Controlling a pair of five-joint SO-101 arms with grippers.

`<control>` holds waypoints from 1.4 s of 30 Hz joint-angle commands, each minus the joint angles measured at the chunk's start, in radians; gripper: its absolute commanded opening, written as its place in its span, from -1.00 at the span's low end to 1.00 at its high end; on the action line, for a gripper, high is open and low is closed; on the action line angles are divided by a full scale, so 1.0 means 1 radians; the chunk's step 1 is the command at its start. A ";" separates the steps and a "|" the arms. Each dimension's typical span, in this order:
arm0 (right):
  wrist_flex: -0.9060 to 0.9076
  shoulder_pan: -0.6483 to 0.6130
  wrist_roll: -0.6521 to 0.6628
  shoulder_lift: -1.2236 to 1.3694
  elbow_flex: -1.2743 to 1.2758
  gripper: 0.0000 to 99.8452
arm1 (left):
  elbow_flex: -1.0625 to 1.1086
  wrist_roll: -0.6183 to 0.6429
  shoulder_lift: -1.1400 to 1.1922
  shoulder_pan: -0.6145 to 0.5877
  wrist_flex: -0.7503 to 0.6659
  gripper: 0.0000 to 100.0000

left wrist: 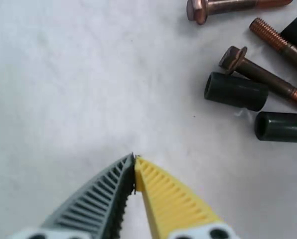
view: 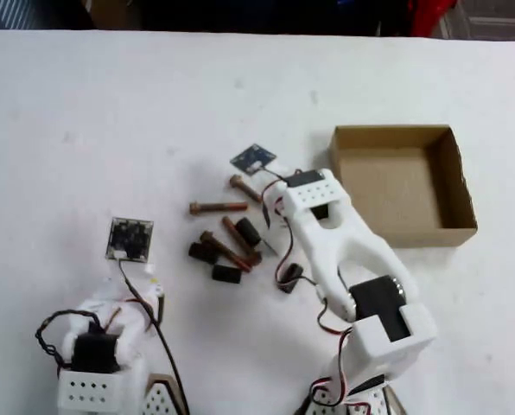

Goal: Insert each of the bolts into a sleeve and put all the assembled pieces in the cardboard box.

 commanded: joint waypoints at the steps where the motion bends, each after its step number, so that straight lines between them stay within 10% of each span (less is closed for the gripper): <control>1: -0.030 0.007 0.015 -0.004 -0.035 -0.70 | 0.002 0.003 0.001 -0.012 0.008 -0.95; 11: -0.031 0.007 0.015 -0.004 -0.026 -0.97 | 0.002 0.003 0.001 -0.012 0.008 -0.95; 42: -0.002 -0.102 0.072 -0.038 -0.051 -0.78 | 0.002 0.003 0.001 -0.012 0.008 -0.95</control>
